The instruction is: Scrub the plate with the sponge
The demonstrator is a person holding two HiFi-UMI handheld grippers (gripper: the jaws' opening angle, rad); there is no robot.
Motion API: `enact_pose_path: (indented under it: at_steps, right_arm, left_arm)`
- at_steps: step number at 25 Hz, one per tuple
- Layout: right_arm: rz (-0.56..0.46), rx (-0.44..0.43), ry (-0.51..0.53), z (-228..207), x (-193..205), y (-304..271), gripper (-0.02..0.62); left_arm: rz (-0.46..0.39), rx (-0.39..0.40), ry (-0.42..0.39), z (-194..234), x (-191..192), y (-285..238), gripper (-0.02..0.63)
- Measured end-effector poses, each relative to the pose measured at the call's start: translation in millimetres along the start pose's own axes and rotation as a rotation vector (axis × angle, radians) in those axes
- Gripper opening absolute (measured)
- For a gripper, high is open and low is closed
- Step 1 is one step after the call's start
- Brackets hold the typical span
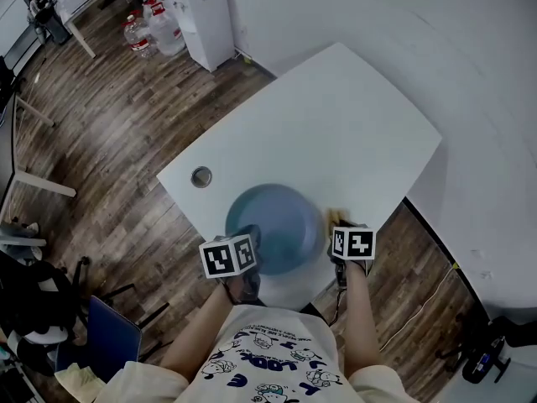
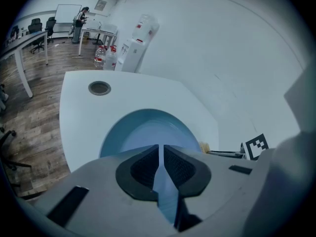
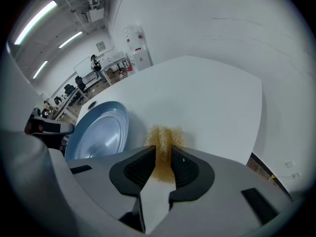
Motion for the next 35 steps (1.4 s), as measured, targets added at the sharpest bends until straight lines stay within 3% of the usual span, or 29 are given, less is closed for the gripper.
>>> enact_pose_path:
  at_steps: [3, 12, 20, 24, 28, 32, 35]
  right_arm:
    - [-0.018, -0.002, 0.004, 1.9, -0.5, 4.1, 0.097]
    - [-0.205, 0.026, -0.016, 5.5, -14.4, 32.7, 0.101]
    - [-0.582, 0.033, 0.027, 37.5, -28.6, 78.2, 0.101]
    - [-0.67, 0.072, 0.098, 61.2, -31.3, 94.1, 0.101]
    - [-0.769, 0.056, 0.104, 80.7, -35.4, 113.6, 0.1]
    - [-0.886, 0.044, 0.076, 95.5, -39.2, 138.9, 0.1]
    - [-0.941, 0.051, 0.083, 106.0, -37.7, 154.4, 0.098]
  left_arm:
    - [-0.007, 0.003, -0.014, -0.9, -1.4, 0.0, 0.04]
    - [-0.06, -0.002, -0.093, -12.0, -15.0, 3.3, 0.039]
    - [-0.175, -0.02, -0.272, -36.0, -30.1, 20.8, 0.038]
    - [-0.27, -0.029, -0.392, -54.6, -39.3, 38.3, 0.037]
    - [-0.375, -0.054, -0.52, -73.9, -49.1, 55.2, 0.035]
    - [-0.507, -0.029, -0.568, -88.3, -59.2, 75.0, 0.034]
    - [-0.61, -0.055, -0.633, -98.7, -60.3, 92.6, 0.031]
Point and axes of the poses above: the fingertips, and each gripper's own axes: y backward along the fingers, z to its left, x out of its underside, the point moved 7 cm from there along y, backward along the fingers, and after that the axes turned 5 degrees about z, right-handed, at the moved point
